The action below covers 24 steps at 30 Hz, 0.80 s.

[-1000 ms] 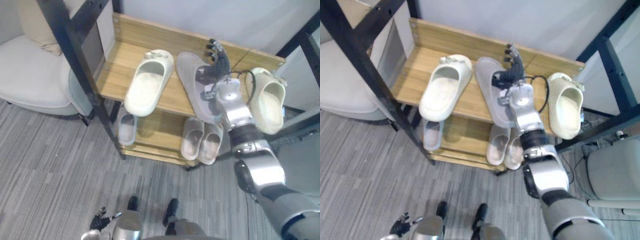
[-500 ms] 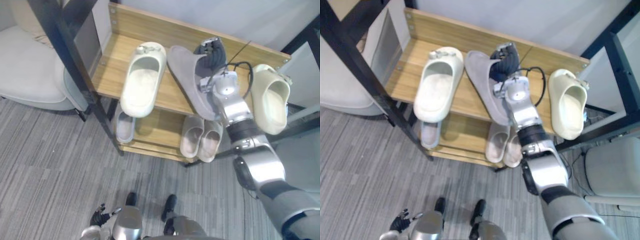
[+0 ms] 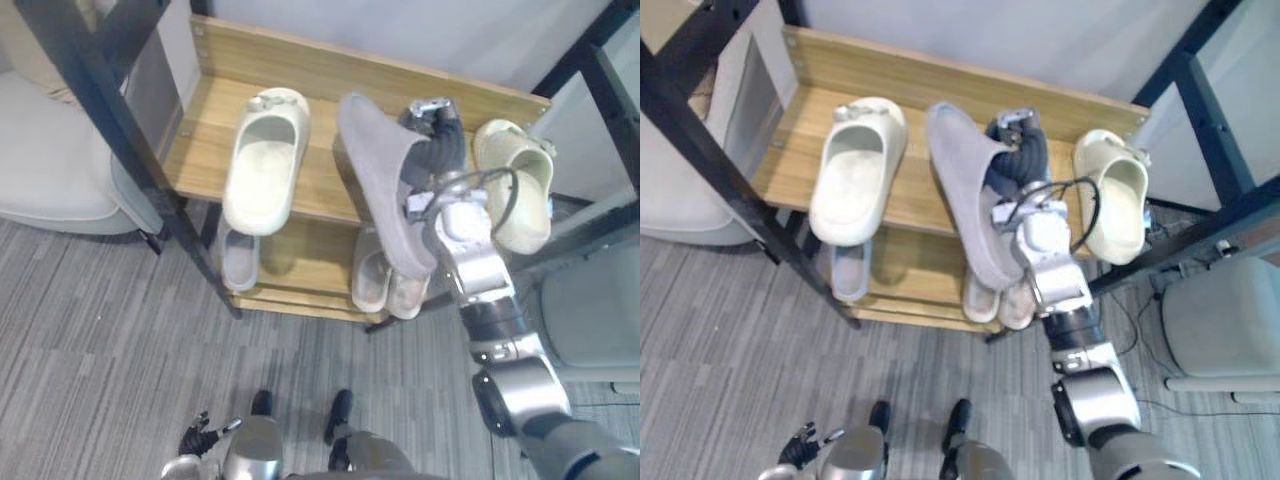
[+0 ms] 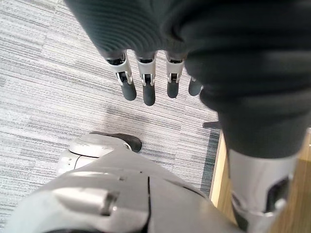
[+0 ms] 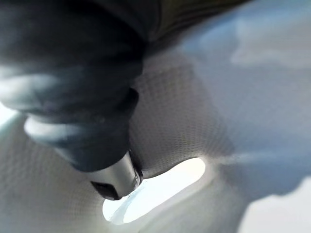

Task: Organize the slippers on the shoe rack

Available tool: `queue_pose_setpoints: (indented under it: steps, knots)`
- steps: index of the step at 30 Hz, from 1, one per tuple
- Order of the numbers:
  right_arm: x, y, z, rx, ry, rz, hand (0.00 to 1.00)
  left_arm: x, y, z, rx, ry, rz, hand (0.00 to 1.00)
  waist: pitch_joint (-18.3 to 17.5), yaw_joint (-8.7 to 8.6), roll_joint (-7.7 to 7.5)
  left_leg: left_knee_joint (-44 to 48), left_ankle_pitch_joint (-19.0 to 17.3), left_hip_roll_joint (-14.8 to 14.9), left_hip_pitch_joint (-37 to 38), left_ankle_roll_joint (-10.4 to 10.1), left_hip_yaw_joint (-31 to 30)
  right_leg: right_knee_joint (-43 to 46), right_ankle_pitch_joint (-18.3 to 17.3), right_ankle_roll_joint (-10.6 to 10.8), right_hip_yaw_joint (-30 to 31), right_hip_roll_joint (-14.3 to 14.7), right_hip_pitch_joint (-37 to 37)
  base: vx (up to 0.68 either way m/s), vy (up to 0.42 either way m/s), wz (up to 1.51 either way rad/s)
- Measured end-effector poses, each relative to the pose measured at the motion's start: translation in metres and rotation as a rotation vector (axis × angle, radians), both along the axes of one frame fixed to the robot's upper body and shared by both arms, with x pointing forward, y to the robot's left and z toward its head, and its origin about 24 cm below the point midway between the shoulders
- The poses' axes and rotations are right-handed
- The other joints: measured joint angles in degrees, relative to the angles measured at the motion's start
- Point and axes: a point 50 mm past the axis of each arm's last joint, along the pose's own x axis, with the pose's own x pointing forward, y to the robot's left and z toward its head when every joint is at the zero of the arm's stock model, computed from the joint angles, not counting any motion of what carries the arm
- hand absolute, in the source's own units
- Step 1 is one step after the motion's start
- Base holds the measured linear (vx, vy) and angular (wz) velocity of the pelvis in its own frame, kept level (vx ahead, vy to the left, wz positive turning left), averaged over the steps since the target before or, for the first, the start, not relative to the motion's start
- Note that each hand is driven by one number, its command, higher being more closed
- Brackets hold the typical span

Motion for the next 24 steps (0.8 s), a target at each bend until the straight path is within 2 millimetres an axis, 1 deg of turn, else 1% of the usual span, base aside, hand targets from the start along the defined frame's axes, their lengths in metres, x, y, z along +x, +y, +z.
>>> queue_pose_setpoints:
  steps: [4,7,9,13,15,19,22,24]
  knots:
    - [-0.019,-0.001,-0.014,0.055,-0.016,0.061,1.00,-0.004,-0.001,-0.002,0.005,0.023,-0.024,0.00,-1.91,-0.55,0.37,-0.04,-0.02,-0.17,0.29,0.01,0.03,0.01,-0.42,-0.16,-0.05,-0.17,0.31,0.00,0.000,0.00]
    - [-0.033,-0.002,-0.021,0.078,-0.028,0.125,1.00,-0.009,-0.001,-0.003,0.008,0.039,-0.031,0.00,-3.47,-1.16,0.39,0.02,-0.06,-0.90,0.35,0.09,-0.04,0.10,-1.92,0.07,-0.15,-0.91,0.56,-0.01,-0.001,0.02]
    - [-0.043,-0.003,-0.031,0.079,-0.014,0.161,1.00,-0.014,-0.003,-0.006,0.000,0.059,-0.032,0.00,-4.58,-1.91,1.23,0.30,-0.13,-0.98,0.34,0.14,-0.27,0.20,-1.95,0.10,-0.34,-1.02,0.75,-0.02,0.002,0.06]
    - [-0.059,-0.002,-0.045,0.095,0.021,0.252,1.00,-0.020,-0.006,-0.008,-0.006,0.082,-0.039,0.00,-5.31,-2.80,2.34,0.76,-0.42,-1.13,0.32,0.18,-0.41,0.32,-2.05,0.24,-0.38,-1.20,0.94,-0.03,0.009,0.01]
    - [-0.067,-0.001,-0.061,0.088,0.079,0.293,1.00,-0.022,-0.007,-0.009,-0.003,0.095,-0.056,0.00,-6.38,-2.91,2.65,0.78,-0.42,-1.16,0.33,0.17,-0.64,0.31,-2.20,0.45,-0.44,-1.22,1.04,-0.02,0.002,0.06]
    - [-0.083,0.009,-0.089,0.038,0.195,0.398,1.00,-0.025,-0.011,-0.012,-0.014,0.113,-0.081,0.00,-7.63,-3.44,3.71,0.80,-0.42,-1.42,1.10,0.17,-1.73,0.11,-2.60,1.01,-1.84,-1.52,2.46,0.01,0.003,0.15]
    - [-0.089,0.018,-0.102,0.030,0.251,0.466,1.00,-0.027,-0.014,-0.013,-0.022,0.120,-0.094,0.00,-8.20,-3.43,4.54,0.81,-0.39,-1.62,1.47,0.21,-1.82,0.02,-2.64,1.07,-2.04,-1.68,2.90,0.00,0.005,0.01]
    - [-0.091,0.025,-0.118,0.031,0.323,0.513,1.00,-0.027,-0.016,-0.014,-0.023,0.122,-0.115,0.00,-8.55,-3.44,5.10,0.85,-0.31,-1.86,1.48,0.35,-2.22,0.02,-2.64,1.10,-2.65,-1.90,3.11,-0.01,0.017,0.07]
